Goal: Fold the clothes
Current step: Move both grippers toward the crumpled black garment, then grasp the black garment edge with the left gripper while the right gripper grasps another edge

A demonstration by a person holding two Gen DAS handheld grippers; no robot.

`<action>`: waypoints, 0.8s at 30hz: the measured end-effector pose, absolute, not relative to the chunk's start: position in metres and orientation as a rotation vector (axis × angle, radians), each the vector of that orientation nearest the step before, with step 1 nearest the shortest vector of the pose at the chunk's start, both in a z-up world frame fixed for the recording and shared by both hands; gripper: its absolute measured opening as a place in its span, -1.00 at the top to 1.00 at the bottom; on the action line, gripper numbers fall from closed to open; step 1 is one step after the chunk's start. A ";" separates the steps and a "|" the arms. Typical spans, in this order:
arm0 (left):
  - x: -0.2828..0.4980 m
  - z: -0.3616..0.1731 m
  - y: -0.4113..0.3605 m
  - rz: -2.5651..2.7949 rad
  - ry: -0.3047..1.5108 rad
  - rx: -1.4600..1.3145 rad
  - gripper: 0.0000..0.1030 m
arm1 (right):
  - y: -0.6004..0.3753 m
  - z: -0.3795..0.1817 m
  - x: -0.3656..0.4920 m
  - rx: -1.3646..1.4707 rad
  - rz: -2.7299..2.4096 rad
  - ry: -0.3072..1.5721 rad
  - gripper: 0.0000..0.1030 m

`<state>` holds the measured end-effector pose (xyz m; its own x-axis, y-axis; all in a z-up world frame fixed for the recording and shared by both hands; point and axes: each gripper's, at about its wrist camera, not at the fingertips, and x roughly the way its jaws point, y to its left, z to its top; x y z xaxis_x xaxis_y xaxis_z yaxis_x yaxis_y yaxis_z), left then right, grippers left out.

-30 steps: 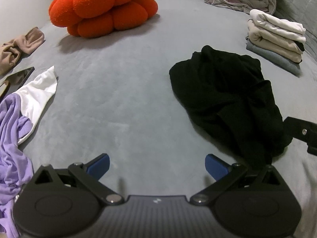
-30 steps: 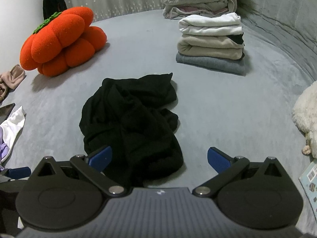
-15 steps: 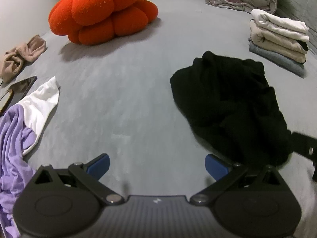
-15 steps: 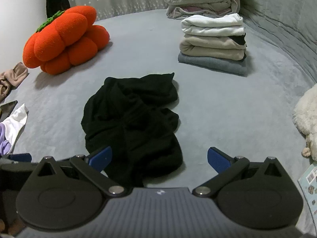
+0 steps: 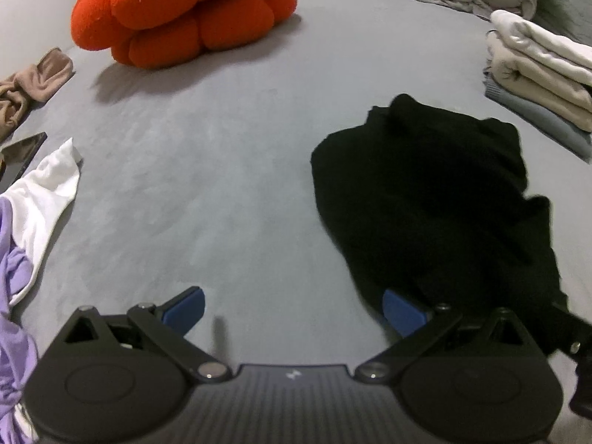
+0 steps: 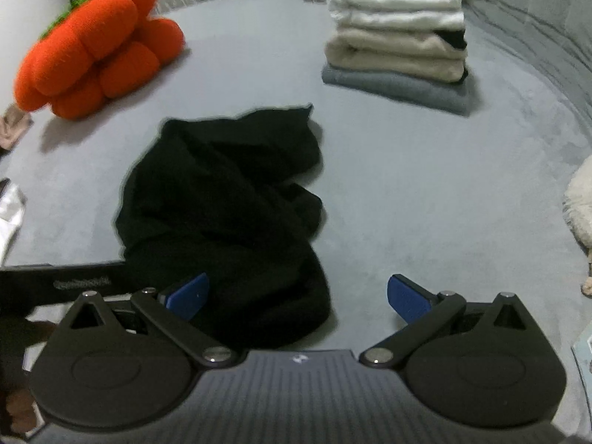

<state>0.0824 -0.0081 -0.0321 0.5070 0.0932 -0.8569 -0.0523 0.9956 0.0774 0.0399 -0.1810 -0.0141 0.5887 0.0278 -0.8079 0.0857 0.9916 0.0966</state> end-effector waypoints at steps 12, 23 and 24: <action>0.100 -0.049 -0.004 0.054 1.054 0.002 -0.99 | -0.188 -0.050 0.067 0.108 0.006 0.975 -1.00; 0.093 -0.045 0.016 -0.070 1.010 -0.034 -0.96 | -0.193 -0.038 0.071 0.130 0.087 1.008 -1.00; 0.092 -0.042 0.022 -0.081 1.002 -0.075 -0.94 | -0.196 -0.034 0.068 0.165 0.108 0.992 -0.97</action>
<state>0.0924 0.0216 -0.0420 0.5357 -0.1023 -0.8382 0.0336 0.9944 -0.0999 0.0680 -0.1963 -0.0337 0.5435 0.1654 -0.8230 -0.0155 0.9822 0.1872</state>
